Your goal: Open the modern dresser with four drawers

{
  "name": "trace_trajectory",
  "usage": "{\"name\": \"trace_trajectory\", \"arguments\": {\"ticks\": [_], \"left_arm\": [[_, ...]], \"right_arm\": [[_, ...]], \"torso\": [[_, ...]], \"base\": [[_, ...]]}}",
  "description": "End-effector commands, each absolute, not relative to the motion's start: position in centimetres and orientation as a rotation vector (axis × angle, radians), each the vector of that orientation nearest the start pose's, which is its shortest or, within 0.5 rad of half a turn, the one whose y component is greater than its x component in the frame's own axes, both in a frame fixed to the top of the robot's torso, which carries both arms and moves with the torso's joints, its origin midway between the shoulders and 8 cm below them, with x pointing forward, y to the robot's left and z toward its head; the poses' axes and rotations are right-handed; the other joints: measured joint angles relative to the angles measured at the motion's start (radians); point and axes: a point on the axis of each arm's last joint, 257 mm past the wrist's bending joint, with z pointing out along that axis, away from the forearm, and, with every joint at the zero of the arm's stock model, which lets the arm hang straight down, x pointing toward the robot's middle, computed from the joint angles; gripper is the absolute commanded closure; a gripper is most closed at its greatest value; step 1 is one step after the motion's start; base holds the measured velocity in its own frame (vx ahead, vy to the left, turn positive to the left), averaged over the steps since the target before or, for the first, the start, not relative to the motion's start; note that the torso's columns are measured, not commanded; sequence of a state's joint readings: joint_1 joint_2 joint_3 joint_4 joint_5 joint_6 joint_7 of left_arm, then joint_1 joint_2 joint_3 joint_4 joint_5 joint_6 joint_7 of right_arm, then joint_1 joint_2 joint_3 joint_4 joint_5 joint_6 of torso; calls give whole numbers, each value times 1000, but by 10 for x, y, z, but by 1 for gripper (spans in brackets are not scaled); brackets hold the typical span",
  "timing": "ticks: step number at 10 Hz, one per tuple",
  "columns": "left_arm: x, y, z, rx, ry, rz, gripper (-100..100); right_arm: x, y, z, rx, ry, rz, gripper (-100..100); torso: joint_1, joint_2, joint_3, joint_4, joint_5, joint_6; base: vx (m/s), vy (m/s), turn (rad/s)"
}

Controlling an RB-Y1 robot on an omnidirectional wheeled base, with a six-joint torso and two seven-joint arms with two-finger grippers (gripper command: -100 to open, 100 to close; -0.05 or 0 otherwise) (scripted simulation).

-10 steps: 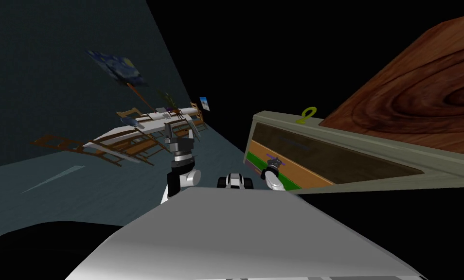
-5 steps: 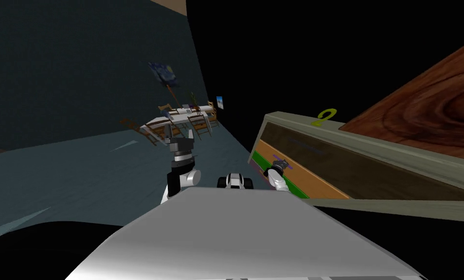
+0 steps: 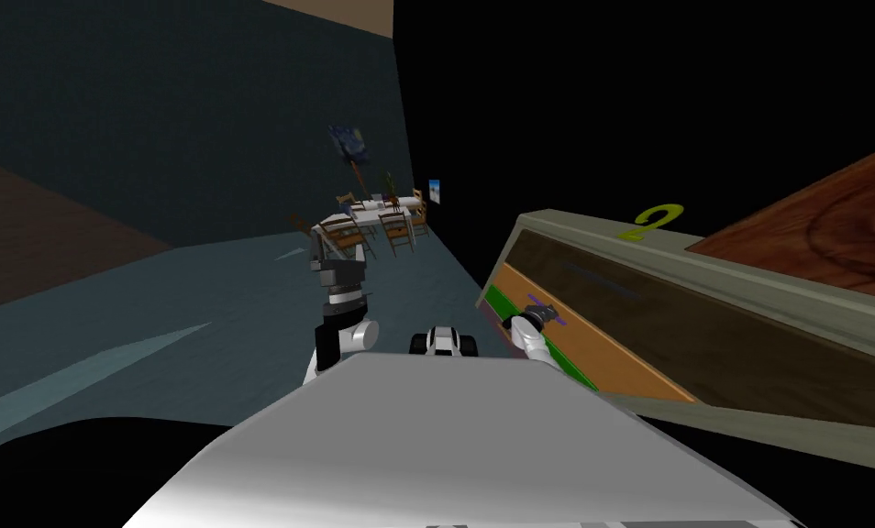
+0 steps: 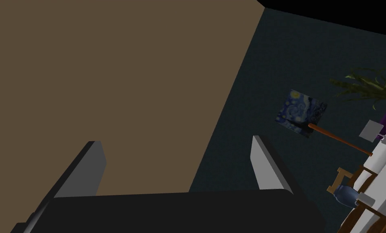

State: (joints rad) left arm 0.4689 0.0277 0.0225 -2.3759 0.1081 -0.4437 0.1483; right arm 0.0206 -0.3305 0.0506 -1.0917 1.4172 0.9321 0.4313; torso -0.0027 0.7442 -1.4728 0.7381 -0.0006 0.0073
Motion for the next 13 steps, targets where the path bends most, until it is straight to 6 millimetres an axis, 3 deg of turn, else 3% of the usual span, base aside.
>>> {"name": "trace_trajectory", "arguments": {"ticks": [1, 2, 3, 4, 5, 6, 8, 13], "left_arm": [[332, 288, 66, -694, 484, -1521, 0], [332, 288, 66, -694, 484, -1521, 0], [332, 288, 67, -694, 484, -1521, 0], [332, 288, 66, -694, 484, -1521, 0], [332, 288, 67, -694, 484, -1521, 0], [332, 288, 66, -694, 484, -1521, 0], [332, 288, 66, -694, 484, -1521, 0], [332, 288, 66, -694, 484, -1521, 0]], "right_arm": [[352, -584, -359, 143, 1943, -1473, 100], [339, -605, -355, 233, 1950, -1522, 100], [336, -606, -357, 230, 1957, -1528, 100], [322, -625, -354, 316, 1965, -1577, 100], [320, -626, -355, 321, 1969, -1582, 100], [305, -644, -352, 410, 1976, -1628, 100], [307, -640, -356, 393, 1982, -1623, 100], [313, -634, -354, 412, 1996, -1625, 100]], "torso": [[2, 0, 0, 1, 0, -3], [2, -3, -2, 0, 2, 0], [3, -1, -1, 1, 1, -5], [3, -3, -1, 2, 1, -5], [6, -1, 0, 2, 2, -6], [4, -4, -2, 2, 3, -7], [5, -5, -2, 2, 3, -6], [2, -3, -2, 2, 4, -6]], "base": [[-63, 16, 96], [-124, 14, 437], [-136, 7, 303], [-170, 59, 410], [-157, 28, 356], [-187, 10, 415], [-101, 18, 217], [-16, 134, -17]]}}
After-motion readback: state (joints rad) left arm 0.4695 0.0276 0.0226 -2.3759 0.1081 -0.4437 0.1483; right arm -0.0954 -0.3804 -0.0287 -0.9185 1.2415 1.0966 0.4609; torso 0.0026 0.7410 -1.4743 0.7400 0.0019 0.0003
